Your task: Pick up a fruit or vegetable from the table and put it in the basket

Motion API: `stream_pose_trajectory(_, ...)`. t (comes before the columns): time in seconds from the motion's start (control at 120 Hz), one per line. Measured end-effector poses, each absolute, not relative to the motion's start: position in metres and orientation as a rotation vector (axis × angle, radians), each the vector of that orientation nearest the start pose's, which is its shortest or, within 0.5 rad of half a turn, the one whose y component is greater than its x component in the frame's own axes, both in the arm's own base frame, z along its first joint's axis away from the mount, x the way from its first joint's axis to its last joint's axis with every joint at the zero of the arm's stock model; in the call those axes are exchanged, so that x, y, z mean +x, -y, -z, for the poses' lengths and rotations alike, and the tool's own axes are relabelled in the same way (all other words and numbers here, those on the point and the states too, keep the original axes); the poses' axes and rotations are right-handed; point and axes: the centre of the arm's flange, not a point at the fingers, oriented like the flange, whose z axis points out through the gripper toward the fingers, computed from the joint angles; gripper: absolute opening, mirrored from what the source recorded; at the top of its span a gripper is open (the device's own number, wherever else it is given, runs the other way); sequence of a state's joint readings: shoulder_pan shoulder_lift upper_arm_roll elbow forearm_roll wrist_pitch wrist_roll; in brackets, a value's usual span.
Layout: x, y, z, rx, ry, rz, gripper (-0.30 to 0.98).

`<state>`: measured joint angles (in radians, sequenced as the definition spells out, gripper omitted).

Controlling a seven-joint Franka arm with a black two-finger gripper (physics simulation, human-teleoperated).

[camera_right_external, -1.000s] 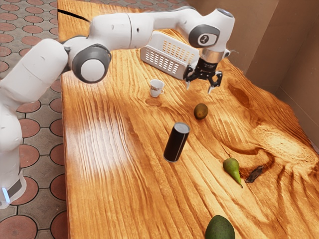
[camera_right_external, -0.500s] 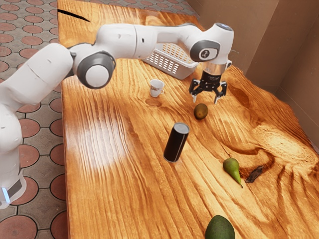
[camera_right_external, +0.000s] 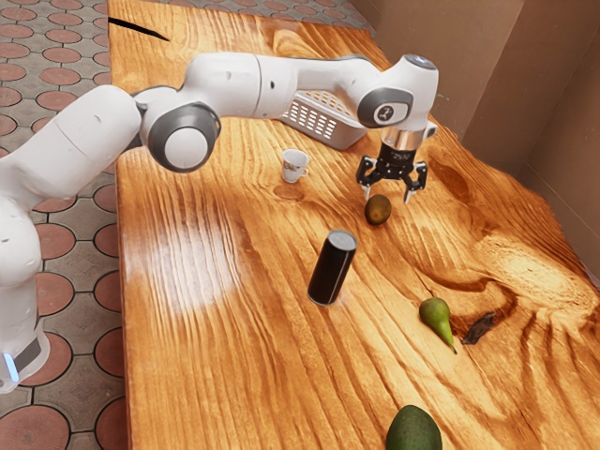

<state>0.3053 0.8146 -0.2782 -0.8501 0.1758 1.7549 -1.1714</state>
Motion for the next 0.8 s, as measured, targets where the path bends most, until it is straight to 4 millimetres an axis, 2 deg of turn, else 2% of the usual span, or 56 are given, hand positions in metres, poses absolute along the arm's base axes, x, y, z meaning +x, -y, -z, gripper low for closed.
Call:
stream_pose_trajectory(0.125,0.764,-0.122,-0.449,-2.644,1.815,0.156,0.69)
stream_pose_trajectory(0.183,0.763,-0.128,-0.447,-2.645,1.787,0.166,0.69)
stream_pose_trajectory(0.3,0.765,-0.133,-0.431,-2.664,1.732,0.146,0.69)
stream_pose_trajectory(0.45,0.766,-0.133,-0.423,-2.699,1.675,0.135,0.69)
stream_pose_trajectory(0.8,0.769,-0.126,-0.42,-2.763,1.579,0.145,0.69)
